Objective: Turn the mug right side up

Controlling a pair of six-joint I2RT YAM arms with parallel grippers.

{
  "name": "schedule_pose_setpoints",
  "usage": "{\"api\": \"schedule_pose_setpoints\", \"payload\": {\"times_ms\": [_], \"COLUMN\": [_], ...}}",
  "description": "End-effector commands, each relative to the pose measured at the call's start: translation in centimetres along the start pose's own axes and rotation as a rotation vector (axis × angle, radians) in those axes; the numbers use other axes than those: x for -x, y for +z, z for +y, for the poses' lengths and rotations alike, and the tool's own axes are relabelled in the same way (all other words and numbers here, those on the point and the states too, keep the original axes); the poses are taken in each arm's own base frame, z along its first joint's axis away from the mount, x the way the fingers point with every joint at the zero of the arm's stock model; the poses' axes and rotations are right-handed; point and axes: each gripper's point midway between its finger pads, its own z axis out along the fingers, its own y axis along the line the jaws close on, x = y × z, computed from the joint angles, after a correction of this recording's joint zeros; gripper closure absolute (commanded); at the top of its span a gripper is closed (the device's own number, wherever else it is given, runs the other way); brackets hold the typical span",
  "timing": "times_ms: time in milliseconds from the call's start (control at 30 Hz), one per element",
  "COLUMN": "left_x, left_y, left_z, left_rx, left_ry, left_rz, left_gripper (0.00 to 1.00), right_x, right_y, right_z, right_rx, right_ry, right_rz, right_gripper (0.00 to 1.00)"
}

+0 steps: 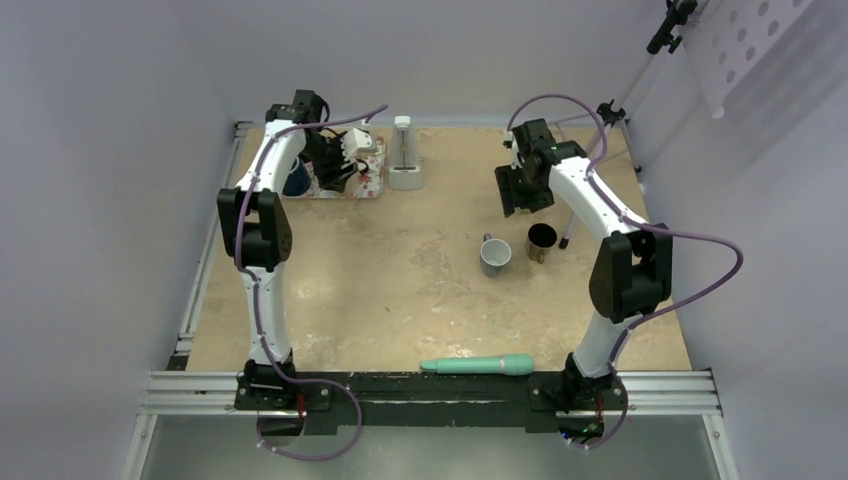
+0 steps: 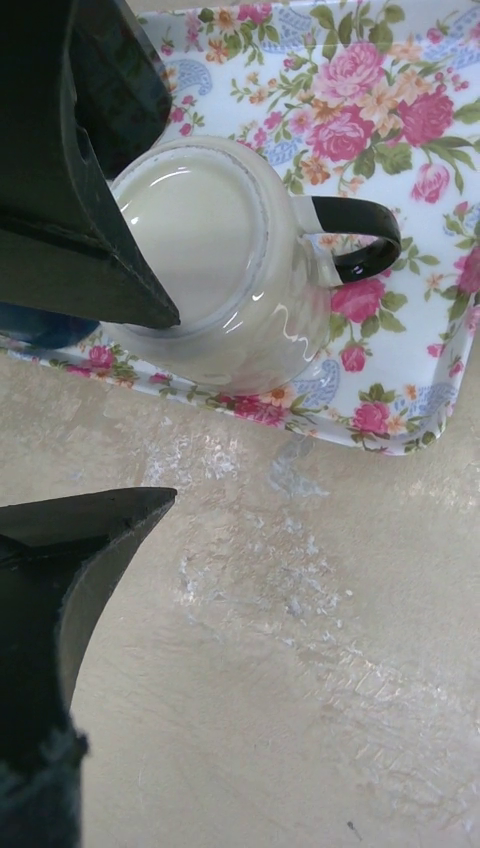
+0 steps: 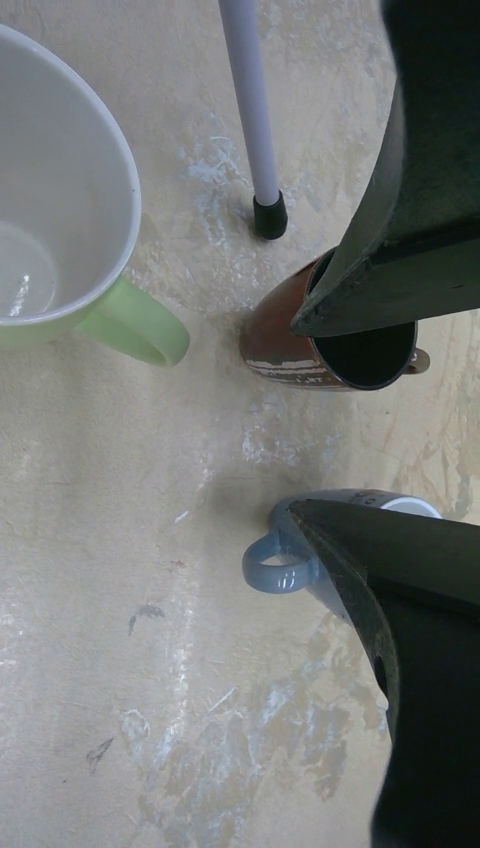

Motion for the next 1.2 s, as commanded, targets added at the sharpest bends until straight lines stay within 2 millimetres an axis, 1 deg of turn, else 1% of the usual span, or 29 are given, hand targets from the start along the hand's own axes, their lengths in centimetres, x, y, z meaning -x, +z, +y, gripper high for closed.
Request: {"api": "schedule_pose_setpoints", "payload": {"times_ms": [0, 100, 167, 333, 400, 467, 533, 567, 600, 633, 700, 833, 900, 967, 1100, 1167], "left_x": [2.7, 4.8, 5.7, 7.8, 8.3, 8.8, 9.1, 9.2, 9.4, 9.5, 9.4, 8.0, 7.5, 6.8, 5.3, 5.1], "left_y": [-2.8, -3.9, -4.4, -6.1, -6.3, -6.2, -6.0, -5.8, -5.5, -5.2, -4.1, -1.4, -0.4, 0.4, 2.1, 2.7], "left_z": [-1.0, -0.6, -0.6, 0.7, 1.2, 1.9, 2.6, 3.1, 3.6, 4.1, 5.1, 7.8, 8.6, 9.1, 9.4, 9.0], "left_rx": [0.004, 0.052, 0.073, 0.141, 0.157, 0.178, 0.202, 0.218, 0.231, 0.243, 0.266, 0.36, 0.388, 0.397, 0.395, 0.37], "left_ry": [0.004, -0.005, 0.002, -0.028, -0.036, -0.036, -0.029, -0.031, -0.032, -0.034, -0.05, -0.063, -0.058, -0.042, 0.008, 0.03], "left_rz": [-0.098, -0.149, -0.159, -0.212, -0.215, -0.204, -0.198, -0.191, -0.189, -0.189, -0.181, -0.079, -0.057, -0.033, 0.031, 0.034], "left_gripper": [0.32, 0.23, 0.19, 0.11, 0.09, 0.06, 0.05, 0.03, 0.01, 0.0, 0.0, 0.0, 0.01, 0.01, 0.03, 0.05], "right_x": [1.4, 2.5, 3.4, 5.4, 6.1, 6.8, 7.5, 7.8, 8.1, 8.3, 8.7, 9.0, 8.9, 8.8, 8.8, 8.9], "right_y": [-2.1, -3.1, -4.0, -5.9, -6.6, -7.5, -8.3, -8.6, -8.9, -9.1, -9.4, -9.4, -9.1, -8.8, -8.4, -8.5], "right_z": [0.0, -0.3, -0.6, -0.9, -1.0, -1.1, -1.1, -1.1, -1.1, -1.0, -1.1, -1.1, -0.9, -0.8, -0.7, -0.9], "right_rx": [0.008, -0.01, -0.023, -0.033, -0.038, -0.04, -0.036, -0.033, -0.031, -0.028, -0.033, -0.034, -0.025, -0.017, -0.018, -0.024], "right_ry": [-0.011, 0.004, 0.011, 0.002, -0.008, -0.016, -0.024, -0.024, -0.023, -0.022, -0.043, -0.042, -0.041, -0.039, -0.044, -0.043], "right_rz": [-0.084, -0.133, -0.186, -0.293, -0.333, -0.379, -0.421, -0.438, -0.45, -0.46, -0.477, -0.485, -0.48, -0.47, -0.446, -0.443], "right_gripper": [0.36, 0.36, 0.35, 0.33, 0.31, 0.25, 0.22, 0.22, 0.13, 0.09, 0.08, 0.06, 0.04, 0.04, 0.04, 0.04]}}
